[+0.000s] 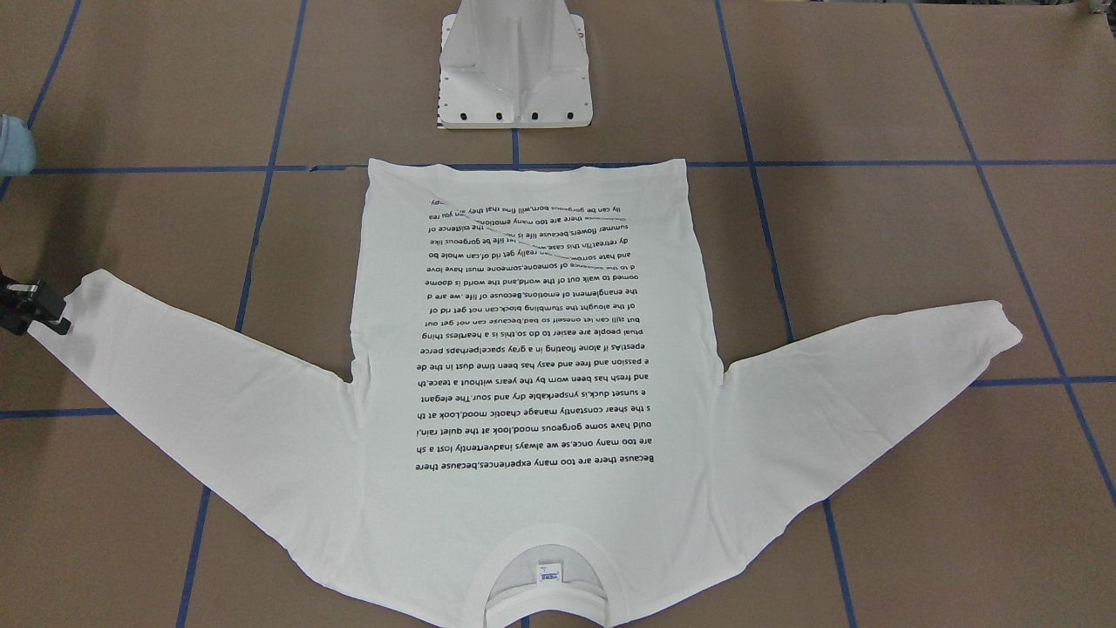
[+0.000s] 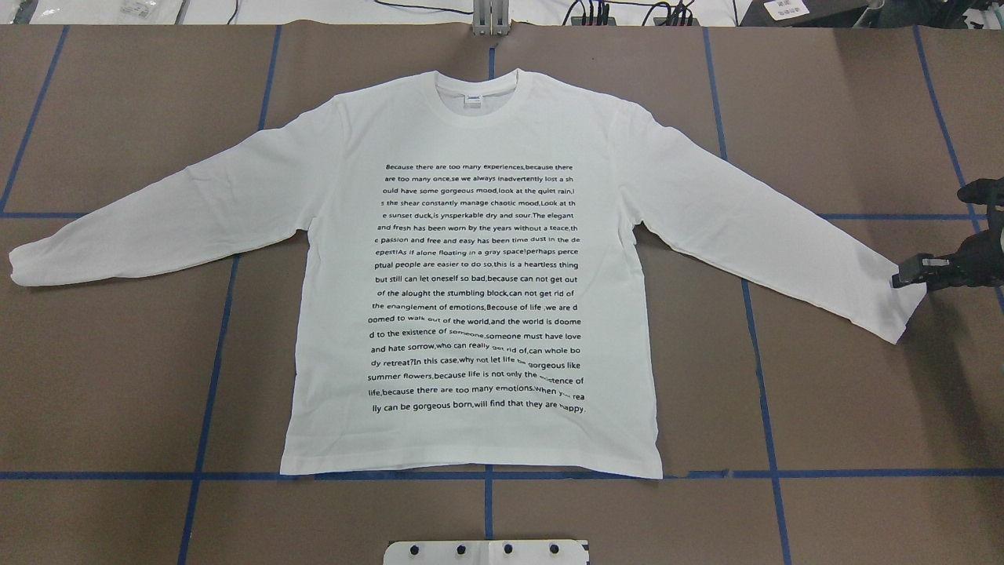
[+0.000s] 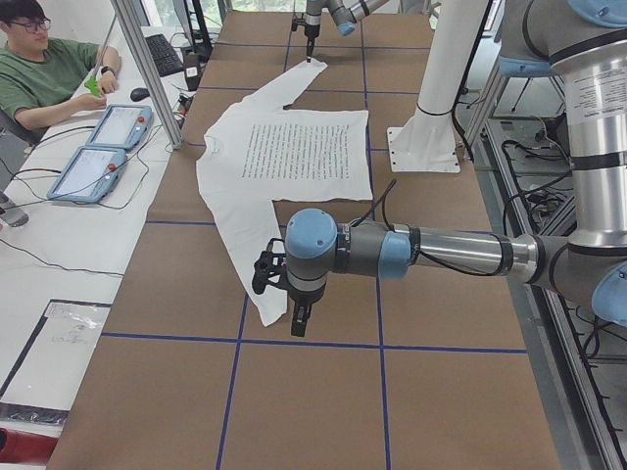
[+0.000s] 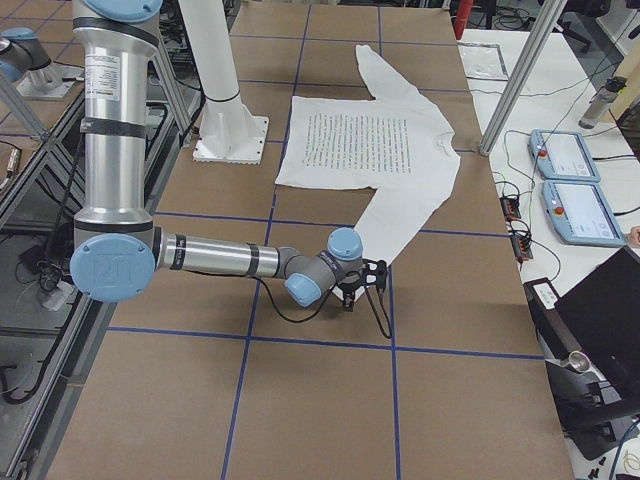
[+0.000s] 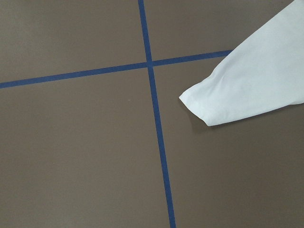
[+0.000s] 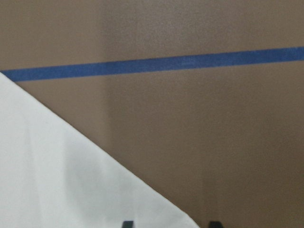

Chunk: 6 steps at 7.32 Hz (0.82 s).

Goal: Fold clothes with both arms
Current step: 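Move the right gripper in toward the sleeve nearest it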

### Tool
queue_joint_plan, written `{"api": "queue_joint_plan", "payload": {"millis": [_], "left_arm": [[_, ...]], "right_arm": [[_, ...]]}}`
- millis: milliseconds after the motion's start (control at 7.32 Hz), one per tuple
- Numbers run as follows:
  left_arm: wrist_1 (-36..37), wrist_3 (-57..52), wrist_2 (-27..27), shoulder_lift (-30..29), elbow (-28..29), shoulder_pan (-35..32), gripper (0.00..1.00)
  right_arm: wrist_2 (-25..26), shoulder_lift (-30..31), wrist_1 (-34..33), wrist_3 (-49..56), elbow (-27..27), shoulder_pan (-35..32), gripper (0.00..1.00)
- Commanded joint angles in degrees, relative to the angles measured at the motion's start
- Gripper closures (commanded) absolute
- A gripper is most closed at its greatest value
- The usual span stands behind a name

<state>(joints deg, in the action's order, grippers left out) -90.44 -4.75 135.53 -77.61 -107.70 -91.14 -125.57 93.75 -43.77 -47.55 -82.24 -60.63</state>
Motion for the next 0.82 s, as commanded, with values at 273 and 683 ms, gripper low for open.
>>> {"api": "queue_joint_plan", "payload": {"millis": [273,683], "left_arm": [[0.09,0.00,0.00,0.00,0.03,0.00,0.00],[0.18,0.00,0.00,0.00,0.03,0.00,0.00]], "right_arm": [[-0.46,0.91,-0.09,0.00,-2.73,-0.28,1.00],[-1.16,0.57,-9.70,0.00,-11.67,-1.86,1.00]]}}
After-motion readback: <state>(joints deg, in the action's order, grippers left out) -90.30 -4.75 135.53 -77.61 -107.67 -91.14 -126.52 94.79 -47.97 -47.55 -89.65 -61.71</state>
